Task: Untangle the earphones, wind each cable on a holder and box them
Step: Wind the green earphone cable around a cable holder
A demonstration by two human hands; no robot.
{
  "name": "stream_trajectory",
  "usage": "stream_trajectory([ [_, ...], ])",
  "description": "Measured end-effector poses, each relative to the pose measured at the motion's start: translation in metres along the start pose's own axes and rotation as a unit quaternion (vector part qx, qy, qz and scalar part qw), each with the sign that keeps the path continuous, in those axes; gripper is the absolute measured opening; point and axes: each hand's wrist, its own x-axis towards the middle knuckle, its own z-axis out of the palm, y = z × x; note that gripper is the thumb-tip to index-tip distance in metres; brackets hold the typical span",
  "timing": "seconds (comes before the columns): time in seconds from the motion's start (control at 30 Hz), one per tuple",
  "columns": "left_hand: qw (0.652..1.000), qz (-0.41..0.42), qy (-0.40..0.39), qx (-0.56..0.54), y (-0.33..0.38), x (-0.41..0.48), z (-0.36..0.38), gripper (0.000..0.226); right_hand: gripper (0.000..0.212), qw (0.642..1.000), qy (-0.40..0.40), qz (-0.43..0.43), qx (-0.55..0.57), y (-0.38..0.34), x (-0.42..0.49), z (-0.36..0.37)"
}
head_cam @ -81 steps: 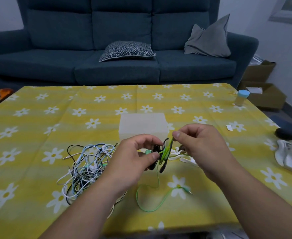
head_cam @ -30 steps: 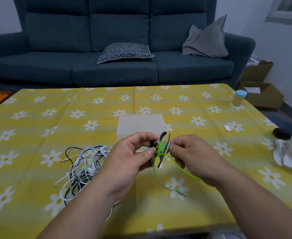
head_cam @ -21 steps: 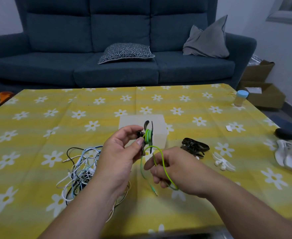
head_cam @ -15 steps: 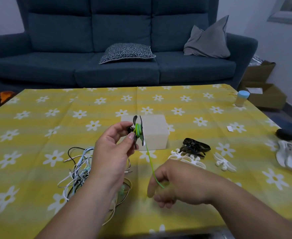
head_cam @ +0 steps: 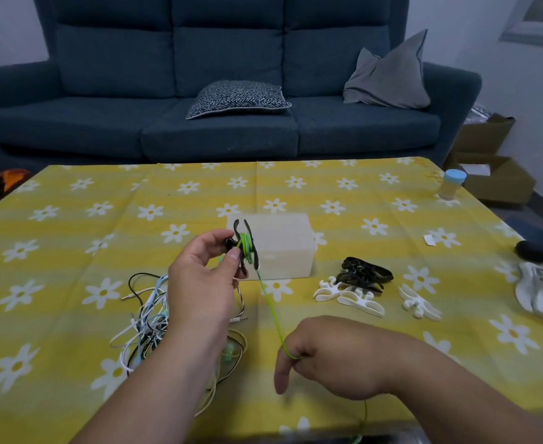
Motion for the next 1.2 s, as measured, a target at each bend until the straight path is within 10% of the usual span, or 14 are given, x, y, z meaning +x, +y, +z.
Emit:
stream_trajectory([
  [0.3,0.987,0.066,-0.034,0.14,0.001,-0.009,0.006,0.026,0.022,0.978,0.124,-0.108,0.127,-0.014,-0.016,-0.013],
  [0.6,0.97,-0.211,-0.035,-0.116,-0.003,-0.003,0.007,0.02,0.031,0.992,0.009,-0.106,0.067,-0.029,-0.011,0.0],
  [0.73,0.976,-0.198,-0.077,-0.058,-0.005,-0.006,0.007,0.02,0.031,0.991,0.027,-0.114,0.058,-0.03,-0.01,0.001],
  [0.97,0.977,-0.02,-0.155,0.143,-0.004,-0.014,0.008,0.028,0.038,0.941,0.267,-0.134,0.157,-0.009,-0.011,-0.01],
  [1.2,0.943,-0.024,-0.289,0.162,0.006,-0.027,0.014,0.027,0.037,0.856,0.441,-0.023,0.27,0.033,-0.009,-0.033],
])
